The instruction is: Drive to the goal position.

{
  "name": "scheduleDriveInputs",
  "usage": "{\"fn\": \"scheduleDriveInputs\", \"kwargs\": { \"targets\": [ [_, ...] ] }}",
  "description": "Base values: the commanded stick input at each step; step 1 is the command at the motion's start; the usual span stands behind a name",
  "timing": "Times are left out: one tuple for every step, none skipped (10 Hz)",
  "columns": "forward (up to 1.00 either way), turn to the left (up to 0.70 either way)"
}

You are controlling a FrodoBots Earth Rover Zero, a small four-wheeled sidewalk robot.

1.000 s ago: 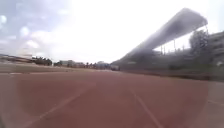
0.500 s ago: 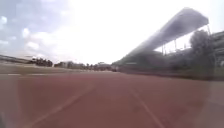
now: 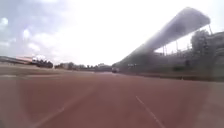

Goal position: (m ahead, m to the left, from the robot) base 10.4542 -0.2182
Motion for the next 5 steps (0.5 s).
{"fn": "scheduleDriveInputs", "kwargs": {
  "targets": [
    [0.7, 0.0],
    [0.7, 0.0],
    [0.7, 0.0],
    [0.7, 0.0],
    [0.7, 0.0]
  ]
}}
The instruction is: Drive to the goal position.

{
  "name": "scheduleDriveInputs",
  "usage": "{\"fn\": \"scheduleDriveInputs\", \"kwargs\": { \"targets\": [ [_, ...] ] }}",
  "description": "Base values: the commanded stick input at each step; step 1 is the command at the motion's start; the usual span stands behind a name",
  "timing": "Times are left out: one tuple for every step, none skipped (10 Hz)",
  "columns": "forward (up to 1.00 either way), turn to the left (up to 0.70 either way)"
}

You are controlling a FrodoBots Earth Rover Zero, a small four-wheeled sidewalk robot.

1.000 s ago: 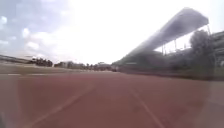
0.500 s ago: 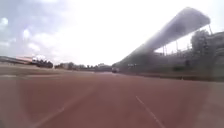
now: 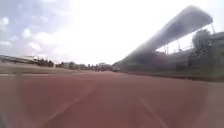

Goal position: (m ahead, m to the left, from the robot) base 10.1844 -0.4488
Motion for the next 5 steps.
{"fn": "scheduleDriveInputs", "kwargs": {
  "targets": [
    [0.7, 0.0],
    [0.7, 0.0],
    [0.7, 0.0],
    [0.7, 0.0],
    [0.7, 0.0]
  ]
}}
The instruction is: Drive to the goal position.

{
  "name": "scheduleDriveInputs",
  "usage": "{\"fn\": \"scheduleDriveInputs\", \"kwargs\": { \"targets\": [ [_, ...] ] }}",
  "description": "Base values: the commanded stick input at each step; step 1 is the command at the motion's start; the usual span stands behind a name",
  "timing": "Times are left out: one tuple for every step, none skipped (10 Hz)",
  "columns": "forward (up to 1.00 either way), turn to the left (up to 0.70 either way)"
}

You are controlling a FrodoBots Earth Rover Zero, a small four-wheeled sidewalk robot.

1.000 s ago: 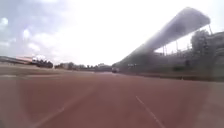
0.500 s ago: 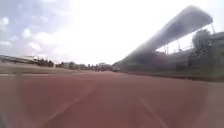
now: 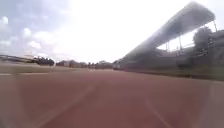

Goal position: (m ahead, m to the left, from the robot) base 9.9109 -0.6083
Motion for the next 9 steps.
{"fn": "scheduleDriveInputs", "kwargs": {
  "targets": [
    [0.7, 0.0],
    [0.7, 0.0],
    [0.7, 0.0],
    [0.7, 0.0],
    [0.7, 0.0],
    [0.7, 0.0],
    [0.7, 0.0],
    [0.7, 0.0],
    [0.7, 0.0]
  ]
}}
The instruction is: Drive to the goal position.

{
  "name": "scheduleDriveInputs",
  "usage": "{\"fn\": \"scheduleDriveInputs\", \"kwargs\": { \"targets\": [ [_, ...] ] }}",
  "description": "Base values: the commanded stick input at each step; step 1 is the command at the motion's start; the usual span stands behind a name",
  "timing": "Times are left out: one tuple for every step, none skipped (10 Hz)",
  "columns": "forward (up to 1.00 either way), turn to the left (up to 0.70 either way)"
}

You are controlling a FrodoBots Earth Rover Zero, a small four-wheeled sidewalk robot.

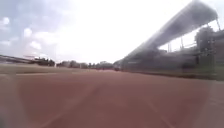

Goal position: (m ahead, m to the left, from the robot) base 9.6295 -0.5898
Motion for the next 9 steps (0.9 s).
{"fn": "scheduleDriveInputs", "kwargs": {
  "targets": [
    [0.7, 0.0],
    [0.7, 0.0],
    [0.7, 0.0],
    [0.7, 0.0],
    [0.7, 0.0],
    [0.7, 0.0],
    [0.7, 0.0],
    [0.7, 0.0],
    [0.7, 0.0]
  ]
}}
